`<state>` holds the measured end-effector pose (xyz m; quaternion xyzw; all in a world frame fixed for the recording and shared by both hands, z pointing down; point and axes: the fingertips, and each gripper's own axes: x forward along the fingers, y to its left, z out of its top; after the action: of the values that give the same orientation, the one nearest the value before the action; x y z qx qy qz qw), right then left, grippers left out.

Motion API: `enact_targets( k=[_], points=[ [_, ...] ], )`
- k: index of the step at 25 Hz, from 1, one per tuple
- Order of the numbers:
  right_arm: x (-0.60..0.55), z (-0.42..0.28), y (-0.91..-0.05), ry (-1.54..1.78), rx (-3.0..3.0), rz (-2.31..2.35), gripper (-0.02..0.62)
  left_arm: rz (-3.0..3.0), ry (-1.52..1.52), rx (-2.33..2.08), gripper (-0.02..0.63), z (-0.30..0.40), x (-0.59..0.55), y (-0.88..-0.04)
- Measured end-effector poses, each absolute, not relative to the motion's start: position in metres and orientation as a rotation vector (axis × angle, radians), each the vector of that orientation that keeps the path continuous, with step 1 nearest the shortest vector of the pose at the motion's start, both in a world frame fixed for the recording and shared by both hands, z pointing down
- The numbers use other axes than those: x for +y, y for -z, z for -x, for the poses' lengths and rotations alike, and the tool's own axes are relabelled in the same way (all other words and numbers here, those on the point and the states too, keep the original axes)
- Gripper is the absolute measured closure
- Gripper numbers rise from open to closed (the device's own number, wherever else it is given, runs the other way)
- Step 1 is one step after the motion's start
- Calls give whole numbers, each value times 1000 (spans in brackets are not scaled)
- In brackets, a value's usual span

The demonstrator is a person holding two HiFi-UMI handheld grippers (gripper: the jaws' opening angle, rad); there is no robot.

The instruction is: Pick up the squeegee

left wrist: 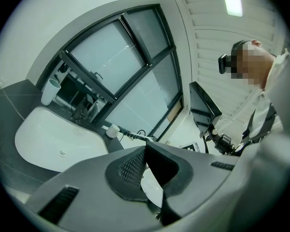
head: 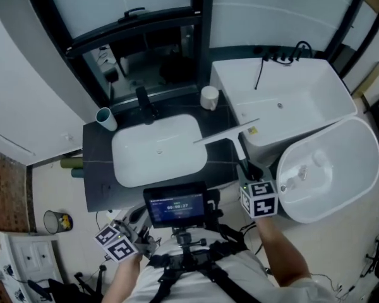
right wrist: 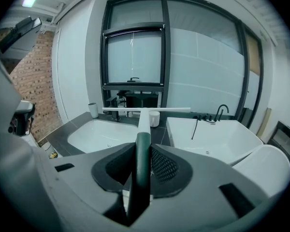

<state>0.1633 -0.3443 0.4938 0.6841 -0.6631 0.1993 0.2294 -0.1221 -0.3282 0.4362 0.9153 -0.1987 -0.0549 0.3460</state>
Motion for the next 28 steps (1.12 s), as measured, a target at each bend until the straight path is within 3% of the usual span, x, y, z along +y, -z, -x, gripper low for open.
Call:
enact_targets(
  k=[16, 28],
  points=[
    [-316, -153, -466, -543, -1839, -1903, 509, -2402, 105, -451, 612, 116, -324, -428],
    [-293, -116, -453, -545, -1832, -1935, 509, -2405, 92, -432, 612, 151, -312, -432]
  ],
)
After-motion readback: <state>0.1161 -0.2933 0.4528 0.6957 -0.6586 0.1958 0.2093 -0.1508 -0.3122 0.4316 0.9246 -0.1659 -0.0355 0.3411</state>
